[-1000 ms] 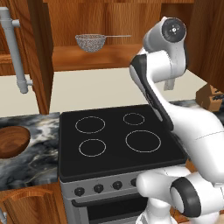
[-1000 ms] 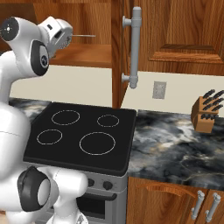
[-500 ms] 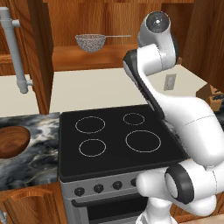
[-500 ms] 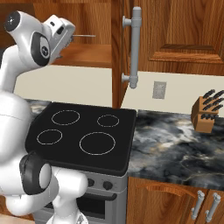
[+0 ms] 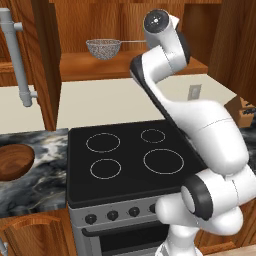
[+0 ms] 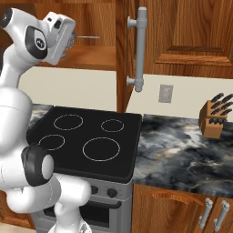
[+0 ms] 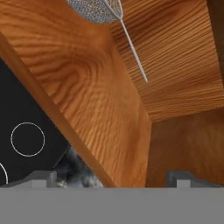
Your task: Open the cabinet and setup a tea strainer by placing it in the bowl upright.
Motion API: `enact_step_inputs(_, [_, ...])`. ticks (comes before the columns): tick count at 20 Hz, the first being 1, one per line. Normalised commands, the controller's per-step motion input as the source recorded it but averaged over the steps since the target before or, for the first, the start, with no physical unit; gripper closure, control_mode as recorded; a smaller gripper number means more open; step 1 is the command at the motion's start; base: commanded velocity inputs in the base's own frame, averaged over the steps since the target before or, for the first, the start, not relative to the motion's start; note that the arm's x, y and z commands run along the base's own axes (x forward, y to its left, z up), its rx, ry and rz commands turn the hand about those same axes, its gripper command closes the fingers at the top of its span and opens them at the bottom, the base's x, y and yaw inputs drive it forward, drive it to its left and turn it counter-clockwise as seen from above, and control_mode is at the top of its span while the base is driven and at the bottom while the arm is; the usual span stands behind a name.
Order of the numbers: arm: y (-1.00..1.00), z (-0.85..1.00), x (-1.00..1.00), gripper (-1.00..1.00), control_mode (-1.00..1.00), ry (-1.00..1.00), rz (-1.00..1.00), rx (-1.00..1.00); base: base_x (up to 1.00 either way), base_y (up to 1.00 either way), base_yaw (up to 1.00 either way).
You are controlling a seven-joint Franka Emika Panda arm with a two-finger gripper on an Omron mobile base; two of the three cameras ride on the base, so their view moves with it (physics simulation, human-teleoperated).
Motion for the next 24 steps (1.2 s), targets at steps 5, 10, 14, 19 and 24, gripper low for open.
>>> enact_step_inputs(5, [0.00,0.00,0.36,-1.00,-1.00,-0.02,0.00,-0.16,0.00,0.00,0.00])
enact_step_inputs(10, [0.00,0.00,0.38,-1.00,-1.00,0.00,0.03,-0.14,0.00,0.00,0.00])
enact_step_inputs(14, [0.02,0.00,0.28,-1.00,-1.00,0.00,0.00,-0.14,0.00,0.00,0.00])
enact_step_inputs(19, [0.02,0.00,0.28,-1.00,-1.00,0.00,0.00,-0.11,0.00,0.00,0.00])
enact_step_inputs(24, [0.07,0.00,0.29,-1.00,-1.00,0.01,0.00,-0.07,0.00,0.00,0.00])
